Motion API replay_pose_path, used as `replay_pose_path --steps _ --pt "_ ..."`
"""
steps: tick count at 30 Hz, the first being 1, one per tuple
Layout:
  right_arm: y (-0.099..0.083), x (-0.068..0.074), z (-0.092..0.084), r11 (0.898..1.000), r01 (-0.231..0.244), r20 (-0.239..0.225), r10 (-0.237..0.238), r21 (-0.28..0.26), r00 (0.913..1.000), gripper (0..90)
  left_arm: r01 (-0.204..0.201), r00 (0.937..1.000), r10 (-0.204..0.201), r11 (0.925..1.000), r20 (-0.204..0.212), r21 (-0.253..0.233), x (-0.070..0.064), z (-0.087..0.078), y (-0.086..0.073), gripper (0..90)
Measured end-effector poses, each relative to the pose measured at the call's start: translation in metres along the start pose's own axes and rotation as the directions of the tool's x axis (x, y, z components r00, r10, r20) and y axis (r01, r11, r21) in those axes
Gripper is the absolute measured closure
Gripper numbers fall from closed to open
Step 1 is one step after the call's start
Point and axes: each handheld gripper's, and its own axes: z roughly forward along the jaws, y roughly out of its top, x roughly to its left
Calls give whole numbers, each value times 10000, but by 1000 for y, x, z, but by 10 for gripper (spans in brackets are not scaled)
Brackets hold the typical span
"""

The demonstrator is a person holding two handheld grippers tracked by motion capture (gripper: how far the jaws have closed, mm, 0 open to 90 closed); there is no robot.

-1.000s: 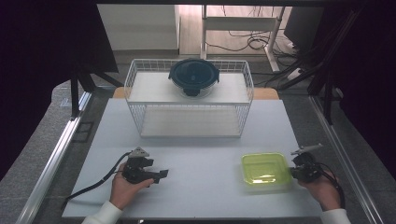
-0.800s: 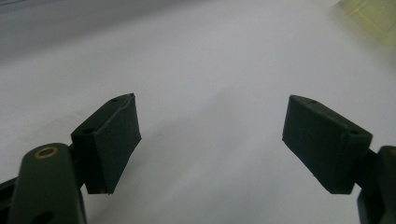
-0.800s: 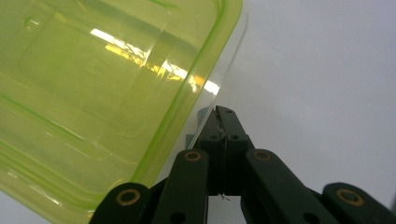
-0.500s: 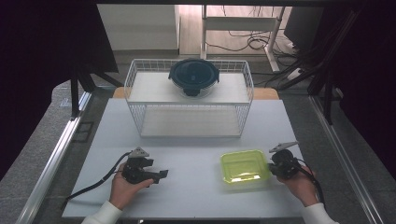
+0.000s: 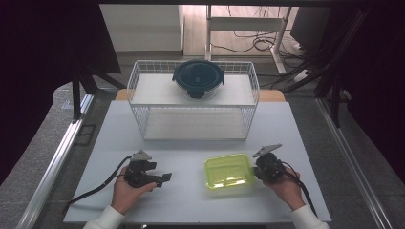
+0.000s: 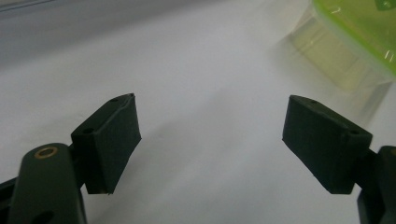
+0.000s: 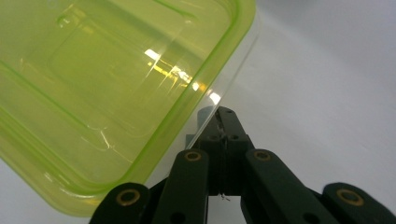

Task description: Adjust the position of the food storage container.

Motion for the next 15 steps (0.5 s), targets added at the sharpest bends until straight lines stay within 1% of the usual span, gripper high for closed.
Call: replay_pose_path --steps 2,4,6,7,8,10,11,12,13,15 --pt "5 7 4 9997 228 -138 -228 17 9996 886 -5 10000 5 10000 -4 2 0 0 0 185" --pt "10 14 8 9993 360 -312 -358 50 9989 886 10 10000 -10 10000 -9 11 0 -1 0 186" --pt "14 20 13 9984 564 -342 -562 46 9978 886 -53 10000 53 10000 -14 11 0 -1 0 185" --pt "14 20 13 9984 564 -342 -562 46 9978 886 -35 10000 35 10000 -6 -1 0 -1 0 185" --pt "19 26 16 9976 696 -446 -694 34 9966 886 -16 10000 16 10000 3 -11 0 -1 0 185" --pt "23 30 19 9967 817 -555 -814 25 9951 886 32 10000 -31 10000 30 -43 0 -2 1 185" --pt "23 30 19 9967 817 -555 -814 25 9951 886 32 10000 -31 10000 30 -43 0 -2 1 185" --pt "25 33 20 9961 882 -610 -878 35 9943 886 -10 10000 10 10000 34 -38 0 -2 1 185" --pt "29 39 22 9951 987 -727 -983 17 9925 886 -20 10000 20 10000 13 -22 0 -2 1 185" --pt "31 42 22 9945 1043 -753 -1042 -26 9917 886 -24 10000 24 10000 -11 8 0 -1 0 185"
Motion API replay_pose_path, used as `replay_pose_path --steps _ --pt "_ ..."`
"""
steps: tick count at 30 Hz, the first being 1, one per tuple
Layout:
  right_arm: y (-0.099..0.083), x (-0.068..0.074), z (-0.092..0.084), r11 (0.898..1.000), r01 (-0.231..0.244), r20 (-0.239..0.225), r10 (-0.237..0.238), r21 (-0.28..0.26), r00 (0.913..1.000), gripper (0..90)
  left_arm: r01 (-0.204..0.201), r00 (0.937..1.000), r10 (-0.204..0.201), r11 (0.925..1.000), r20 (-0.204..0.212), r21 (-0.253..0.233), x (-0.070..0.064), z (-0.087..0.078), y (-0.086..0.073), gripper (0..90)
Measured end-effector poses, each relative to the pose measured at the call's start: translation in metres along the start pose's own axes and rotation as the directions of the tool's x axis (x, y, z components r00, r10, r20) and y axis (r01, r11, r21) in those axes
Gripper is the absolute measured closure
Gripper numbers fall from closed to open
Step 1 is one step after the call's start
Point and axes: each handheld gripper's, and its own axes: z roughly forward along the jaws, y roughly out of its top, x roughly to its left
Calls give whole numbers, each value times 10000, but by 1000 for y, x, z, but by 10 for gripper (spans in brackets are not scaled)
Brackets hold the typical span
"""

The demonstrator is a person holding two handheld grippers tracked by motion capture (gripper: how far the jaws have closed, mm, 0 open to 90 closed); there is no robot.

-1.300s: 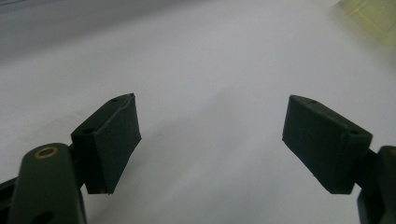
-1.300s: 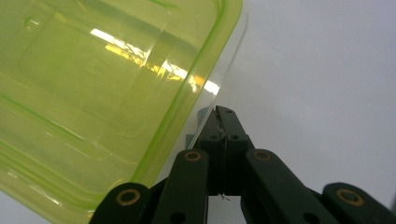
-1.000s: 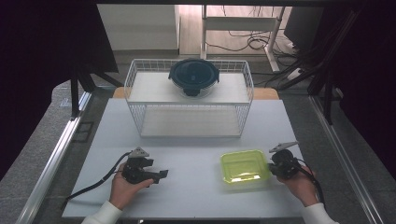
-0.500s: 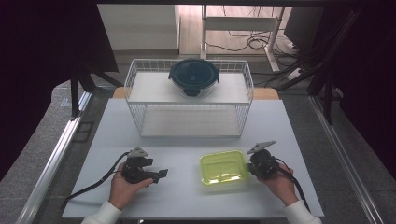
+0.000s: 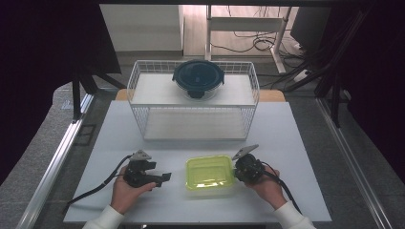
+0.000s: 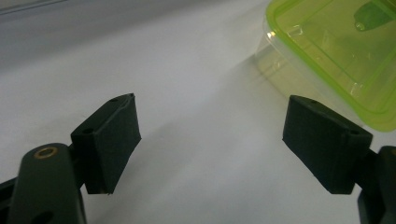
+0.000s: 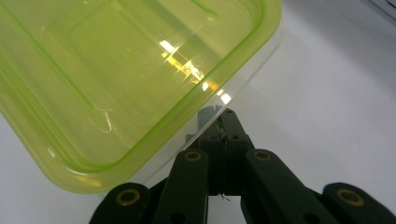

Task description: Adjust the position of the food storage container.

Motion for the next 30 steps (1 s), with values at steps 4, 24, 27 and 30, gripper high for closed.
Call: replay_pose_path --steps 4,24,27,30 --pt "6 5 5 9999 114 -81 -115 -124 9999 886 5 10000 -5 10000 6 -45 0 -1 0 184" --pt "-26 -11 -34 9642 -1324 -828 1162 -2295 9898 610 36 10000 -37 9997 -21 -258 2 -8 3 184" --pt "-30 -15 -36 9340 -2299 -1468 1957 -2735 9696 403 55 10000 -56 9996 -39 -273 3 -8 3 184" --pt "-33 -18 -34 9032 -3111 -2221 2517 -2956 9420 329 99 9999 -100 9995 -26 -289 3 -9 3 181"
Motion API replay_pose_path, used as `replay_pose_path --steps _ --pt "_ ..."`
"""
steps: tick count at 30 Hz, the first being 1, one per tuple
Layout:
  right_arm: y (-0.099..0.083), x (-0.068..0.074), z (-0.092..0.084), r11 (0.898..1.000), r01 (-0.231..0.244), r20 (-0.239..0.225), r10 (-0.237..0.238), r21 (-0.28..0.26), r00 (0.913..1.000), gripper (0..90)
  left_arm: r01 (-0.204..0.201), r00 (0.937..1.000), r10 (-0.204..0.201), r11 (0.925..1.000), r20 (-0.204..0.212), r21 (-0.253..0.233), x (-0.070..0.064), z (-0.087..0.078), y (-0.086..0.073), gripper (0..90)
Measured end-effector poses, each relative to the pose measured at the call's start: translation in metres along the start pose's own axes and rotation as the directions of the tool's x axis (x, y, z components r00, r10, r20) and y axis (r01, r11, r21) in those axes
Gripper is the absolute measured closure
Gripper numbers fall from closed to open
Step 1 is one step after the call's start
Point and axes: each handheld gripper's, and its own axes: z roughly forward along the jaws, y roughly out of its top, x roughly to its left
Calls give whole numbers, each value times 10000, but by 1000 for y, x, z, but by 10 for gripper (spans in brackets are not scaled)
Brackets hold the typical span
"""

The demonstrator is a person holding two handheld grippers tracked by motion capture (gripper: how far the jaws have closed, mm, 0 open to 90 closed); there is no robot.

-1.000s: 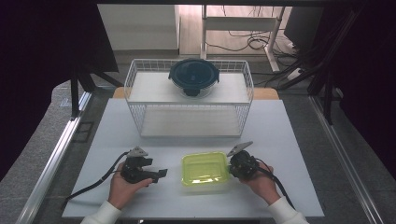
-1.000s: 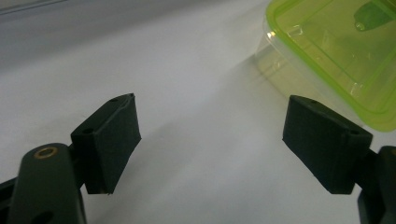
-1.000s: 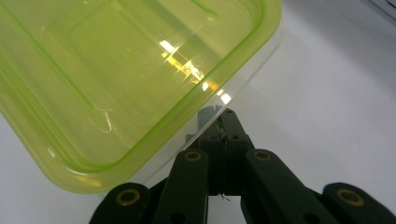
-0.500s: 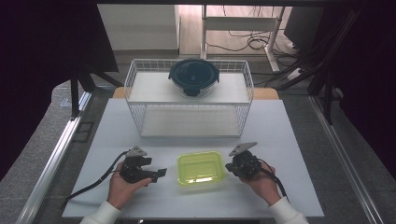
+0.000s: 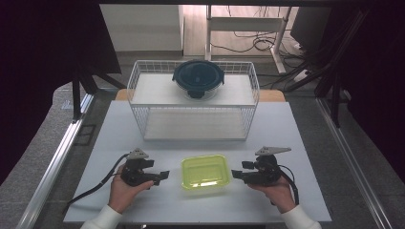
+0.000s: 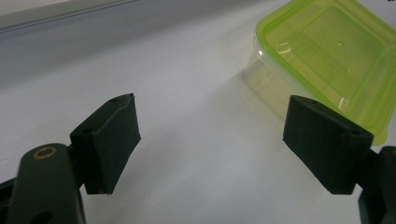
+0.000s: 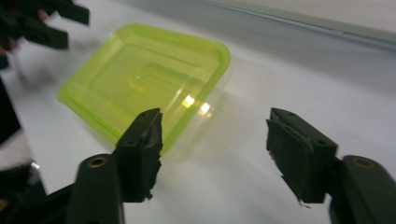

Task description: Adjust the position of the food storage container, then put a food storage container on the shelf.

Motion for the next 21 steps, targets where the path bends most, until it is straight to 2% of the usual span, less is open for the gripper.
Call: replay_pose_path --steps 1,2,4,5,9,11,14,16,19,21 --pt "0 0 0 10000 0 0 0 0 10000 329 0 10000 0 10000 0 0 0 0 0 182" --pt "-2 -1 1 9994 -292 -145 290 -173 9995 274 105 9999 -105 9999 66 -15 0 -1 0 185" --pt "-3 0 2 9992 -358 -158 355 -194 9992 268 330 9994 -330 9994 137 -52 0 -2 1 186" --pt "-3 1 4 9990 -378 -546 365 -235 9978 253 375 9992 -374 9993 136 -70 0 -3 1 186" --pt "-5 5 6 9990 -360 -841 336 -273 9959 240 538 9982 -535 9985 283 -89 -1 -3 2 186" --pt "-5 6 8 9989 -432 -1097 409 -185 9931 261 765 9944 -753 9970 736 -138 -2 -4 2 187" --pt "-6 7 11 9994 -328 -1169 335 82 9926 283 1057 9863 -1026 9943 1288 -172 -5 -4 3 205" --pt "-7 8 13 9994 -321 -1036 333 133 9941 283 1152 9833 -1112 9932 1441 -197 -5 -4 3 210" --pt "-7 6 15 9981 -585 -987 601 191 9933 282 1318 9796 -1272 9911 1557 -200 -6 -2 2 229" --pt "-7 6 16 9966 -799 -1062 816 194 9910 286 1441 9739 -1389 9894 1793 -163 -7 -1 2 251"
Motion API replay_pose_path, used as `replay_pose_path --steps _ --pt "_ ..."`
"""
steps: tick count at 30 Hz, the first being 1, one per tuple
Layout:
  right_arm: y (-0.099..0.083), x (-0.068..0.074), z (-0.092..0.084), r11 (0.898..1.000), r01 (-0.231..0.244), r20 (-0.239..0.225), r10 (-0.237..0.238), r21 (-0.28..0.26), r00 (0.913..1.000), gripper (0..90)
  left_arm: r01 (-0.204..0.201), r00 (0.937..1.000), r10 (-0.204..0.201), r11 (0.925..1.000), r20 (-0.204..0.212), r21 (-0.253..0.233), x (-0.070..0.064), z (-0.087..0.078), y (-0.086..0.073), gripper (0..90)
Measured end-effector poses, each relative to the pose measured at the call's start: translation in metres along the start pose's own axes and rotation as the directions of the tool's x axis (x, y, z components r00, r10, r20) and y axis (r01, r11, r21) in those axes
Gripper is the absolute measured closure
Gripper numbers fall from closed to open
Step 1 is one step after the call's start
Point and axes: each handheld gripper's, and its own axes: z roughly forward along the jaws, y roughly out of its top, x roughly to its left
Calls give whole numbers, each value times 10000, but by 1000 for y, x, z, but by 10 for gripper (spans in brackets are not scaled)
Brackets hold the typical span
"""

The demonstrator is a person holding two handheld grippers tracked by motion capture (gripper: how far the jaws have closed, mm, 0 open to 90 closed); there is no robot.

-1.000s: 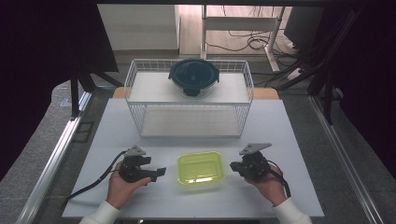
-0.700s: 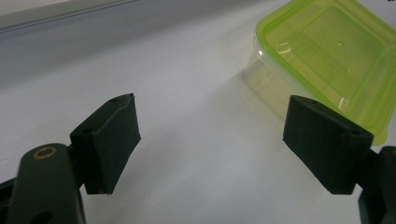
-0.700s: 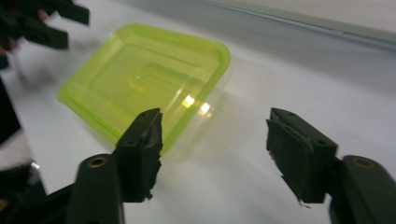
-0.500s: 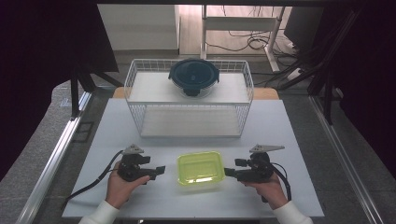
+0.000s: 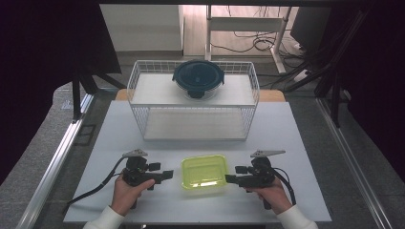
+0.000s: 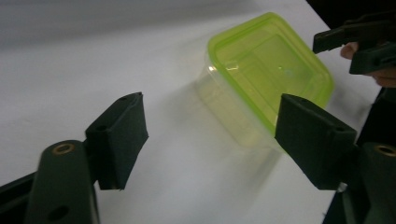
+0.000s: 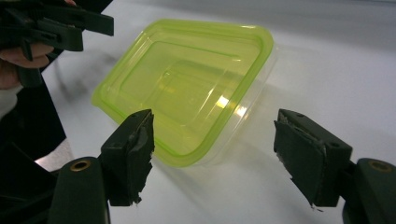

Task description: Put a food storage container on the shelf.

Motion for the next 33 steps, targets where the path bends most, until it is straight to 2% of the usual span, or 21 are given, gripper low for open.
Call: replay_pose_path --steps 6,9,12,14,18,22,24,26,28,30,33 --pt "1 -3 3 9990 -445 50 446 -95 9990 309 491 9973 -498 9987 540 136 -1 6 -1 304" --pt "1 -5 6 9974 -700 -17 699 -152 9976 337 814 9929 -828 9965 852 198 -1 11 -1 318" --pt "2 -8 9 9947 -1024 -205 1022 -101 9946 354 818 9931 -838 9963 822 274 -4 15 0 321" --pt "3 -11 11 9933 -1150 -257 1148 -84 9931 369 842 9909 -878 9957 1024 388 -7 22 2 321" --pt "6 -15 12 9898 -1404 -307 1397 -223 9897 428 1248 9849 -1296 9910 1150 482 -6 30 4 333" --pt "7 -20 13 9876 -1549 -329 1540 -259 9875 465 1427 9821 -1474 9886 1170 474 -5 34 4 369" --pt "8 -25 17 9849 -1715 -441 1705 -217 9844 506 1790 9712 -1850 9824 1499 527 -3 38 4 380" --pt "9 -26 20 9827 -1848 -511 1838 -146 9816 524 1980 9656 -2043 9787 1606 548 -1 41 4 389" --pt "9 -28 23 9818 -1900 -595 1894 -37 9801 547 2093 9620 -2164 9761 1663 593 -1 43 4 406" --pt "8 -28 24 9807 -1955 -626 1952 9 9788 557 2084 9620 -2163 9760 1665 637 0 44 3 435" --pt "8 -30 26 9770 -2127 -907 2131 140 9728 629 2288 9532 -2385 9708 1859 724 2 49 1 509"
